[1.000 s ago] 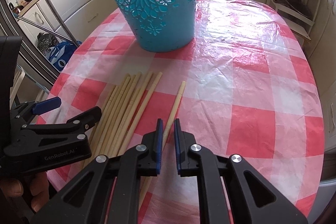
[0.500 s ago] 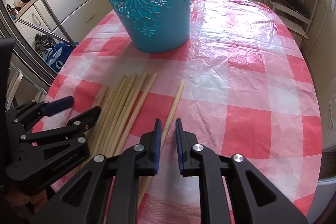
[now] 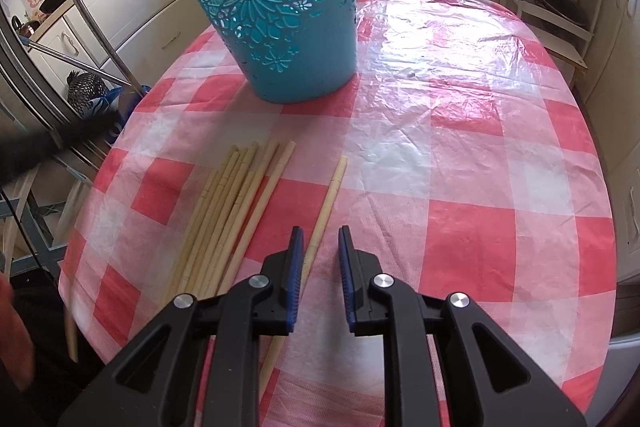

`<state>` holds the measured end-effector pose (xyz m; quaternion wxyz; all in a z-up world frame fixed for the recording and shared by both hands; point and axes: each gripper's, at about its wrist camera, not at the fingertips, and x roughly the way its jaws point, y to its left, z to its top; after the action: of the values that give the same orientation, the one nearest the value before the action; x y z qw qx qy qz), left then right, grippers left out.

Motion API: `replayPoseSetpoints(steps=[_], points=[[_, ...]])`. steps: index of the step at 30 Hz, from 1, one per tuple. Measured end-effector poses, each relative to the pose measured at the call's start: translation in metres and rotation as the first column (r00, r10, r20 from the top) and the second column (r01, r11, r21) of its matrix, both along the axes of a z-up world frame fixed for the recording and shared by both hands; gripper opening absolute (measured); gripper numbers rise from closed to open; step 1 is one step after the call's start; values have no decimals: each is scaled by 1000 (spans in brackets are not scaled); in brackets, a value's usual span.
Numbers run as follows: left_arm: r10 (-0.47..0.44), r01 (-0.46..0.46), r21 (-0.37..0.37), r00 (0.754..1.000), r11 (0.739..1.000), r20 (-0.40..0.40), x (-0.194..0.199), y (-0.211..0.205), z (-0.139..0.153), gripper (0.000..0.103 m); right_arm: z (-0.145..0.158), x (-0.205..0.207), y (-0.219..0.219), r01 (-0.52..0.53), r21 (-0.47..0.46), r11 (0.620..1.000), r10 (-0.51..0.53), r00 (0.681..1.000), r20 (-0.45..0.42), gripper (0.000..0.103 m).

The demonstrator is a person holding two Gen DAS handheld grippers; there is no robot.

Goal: Organize utensils
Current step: 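Lower the left tool to the chopstick bundle and grasp one wooden chopstick, then carry the chopstick with the left tool over the teal basket and release it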

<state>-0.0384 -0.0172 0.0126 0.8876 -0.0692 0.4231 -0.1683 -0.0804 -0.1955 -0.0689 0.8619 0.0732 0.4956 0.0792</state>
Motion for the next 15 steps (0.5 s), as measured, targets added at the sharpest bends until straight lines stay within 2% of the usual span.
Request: replayPoseSetpoints(steps=[2, 5, 8, 11, 15], points=[[35, -26, -71, 992, 997, 123, 0, 3, 30, 4, 0, 0, 0, 2, 7, 1000, -2, 1000, 2, 21], [76, -42, -142, 967, 989, 242, 9, 3, 64, 4, 0, 0, -1, 5, 16, 1000, -5, 1000, 3, 21], [122, -55, -182, 917, 982, 381, 18, -5, 100, 4, 0, 0, -2, 8, 21, 1000, -8, 1000, 3, 21], [177, -84, -216, 870, 973, 460, 36, -17, 122, 4, 0, 0, -2, 11, 26, 1000, -11, 1000, 5, 22], [262, -135, -270, 815, 953, 517, 64, -30, 140, 4, -1, -1, -3, 13, 34, 999, -13, 1000, 7, 23]])
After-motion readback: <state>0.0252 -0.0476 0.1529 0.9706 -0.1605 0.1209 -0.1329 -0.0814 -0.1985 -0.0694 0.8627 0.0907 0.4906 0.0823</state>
